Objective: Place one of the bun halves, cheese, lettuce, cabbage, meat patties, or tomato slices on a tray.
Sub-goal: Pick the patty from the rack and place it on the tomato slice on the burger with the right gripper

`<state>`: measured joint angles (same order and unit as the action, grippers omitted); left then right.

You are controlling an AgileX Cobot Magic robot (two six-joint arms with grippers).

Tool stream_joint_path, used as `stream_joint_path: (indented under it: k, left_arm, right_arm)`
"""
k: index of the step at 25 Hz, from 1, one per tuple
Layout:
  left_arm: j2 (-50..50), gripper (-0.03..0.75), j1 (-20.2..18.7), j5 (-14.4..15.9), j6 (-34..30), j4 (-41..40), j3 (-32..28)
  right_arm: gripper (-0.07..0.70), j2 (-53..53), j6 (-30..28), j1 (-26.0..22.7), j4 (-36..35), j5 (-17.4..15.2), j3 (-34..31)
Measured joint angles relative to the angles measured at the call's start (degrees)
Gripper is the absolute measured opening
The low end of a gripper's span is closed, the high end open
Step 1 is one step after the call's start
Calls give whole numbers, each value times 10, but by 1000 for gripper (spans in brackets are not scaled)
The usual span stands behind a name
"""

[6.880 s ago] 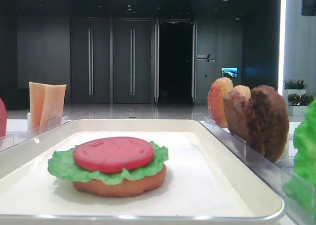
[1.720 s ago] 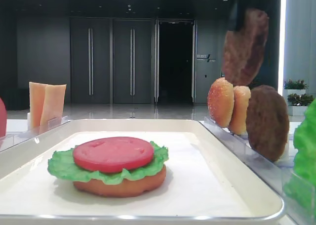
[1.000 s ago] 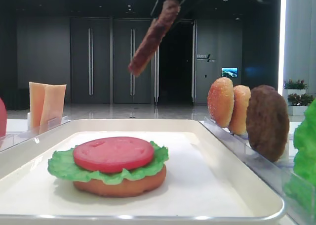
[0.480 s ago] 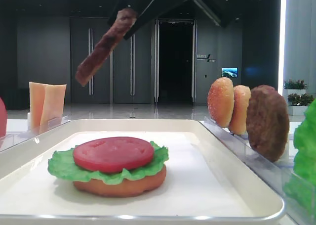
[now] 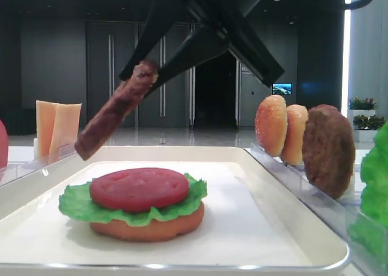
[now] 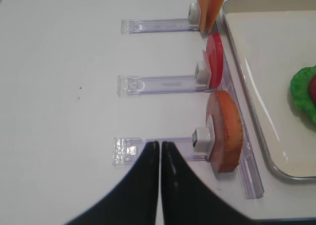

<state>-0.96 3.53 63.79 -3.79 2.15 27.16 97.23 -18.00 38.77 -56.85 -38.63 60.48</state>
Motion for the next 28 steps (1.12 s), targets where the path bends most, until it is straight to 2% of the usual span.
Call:
stream_joint_path:
  k: [8,14,28]
  left_arm:
    - [0,0,0,0,0,0,0]
    - [0,0,0,0,0,2,0]
    - [0,0,0,0,0,2,0]
  right_arm:
    - [146,19,-29,-12,-33,17,0]
    - [146,34,-37,-12,-53,17,0]
    - [146,47,-58,-43,-78,-2,0]
